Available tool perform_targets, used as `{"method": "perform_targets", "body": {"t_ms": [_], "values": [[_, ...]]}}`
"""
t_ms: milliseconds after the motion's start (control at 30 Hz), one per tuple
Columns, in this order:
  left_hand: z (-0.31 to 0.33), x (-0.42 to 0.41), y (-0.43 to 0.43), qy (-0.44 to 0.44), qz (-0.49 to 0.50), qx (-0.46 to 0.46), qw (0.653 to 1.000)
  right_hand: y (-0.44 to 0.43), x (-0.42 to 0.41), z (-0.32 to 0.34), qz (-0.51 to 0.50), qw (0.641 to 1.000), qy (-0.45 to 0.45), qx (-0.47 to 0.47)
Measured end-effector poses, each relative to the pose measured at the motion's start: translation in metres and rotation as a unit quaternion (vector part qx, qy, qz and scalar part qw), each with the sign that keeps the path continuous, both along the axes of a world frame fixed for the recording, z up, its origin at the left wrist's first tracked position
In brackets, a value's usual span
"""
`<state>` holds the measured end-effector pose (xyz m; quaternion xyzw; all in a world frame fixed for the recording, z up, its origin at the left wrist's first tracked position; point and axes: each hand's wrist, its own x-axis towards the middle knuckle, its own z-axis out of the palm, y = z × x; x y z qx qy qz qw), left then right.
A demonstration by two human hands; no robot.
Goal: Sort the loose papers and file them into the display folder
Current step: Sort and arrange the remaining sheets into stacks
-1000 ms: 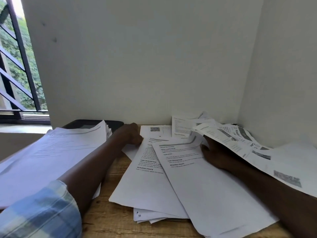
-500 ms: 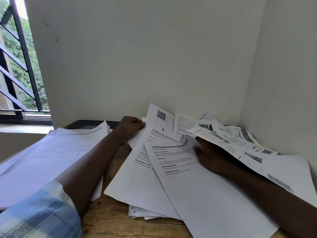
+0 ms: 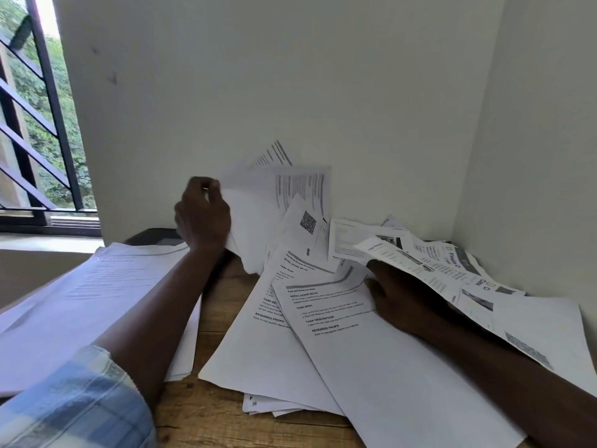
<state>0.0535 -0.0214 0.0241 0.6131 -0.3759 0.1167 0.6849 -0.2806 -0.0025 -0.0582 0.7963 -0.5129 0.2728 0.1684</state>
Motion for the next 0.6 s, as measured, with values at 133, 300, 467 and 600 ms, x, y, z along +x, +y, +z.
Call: {"method": "perform_targets", "body": {"t_ms": [133, 300, 467, 600], "values": [[0.014, 0.012, 0.009, 0.103, 0.041, -0.08, 0.991, 0.007, 0.012, 0.012, -0.007, 0.99, 0.121, -0.069], [0.005, 0.022, 0.005, 0.159, 0.021, -0.091, 0.983, 0.009, 0.053, 0.036, 0.019, 0.983, 0.181, -0.015], [-0.005, 0.029, -0.004, 0.174, -0.003, -0.095, 0.98, 0.018, 0.096, 0.062, 0.119, 0.927, 0.325, -0.146], [-0.007, 0.039, -0.012, 0.229, -0.026, -0.095, 0.968, 0.037, 0.112, 0.085, 0.195, 0.944, 0.237, -0.118]]}}
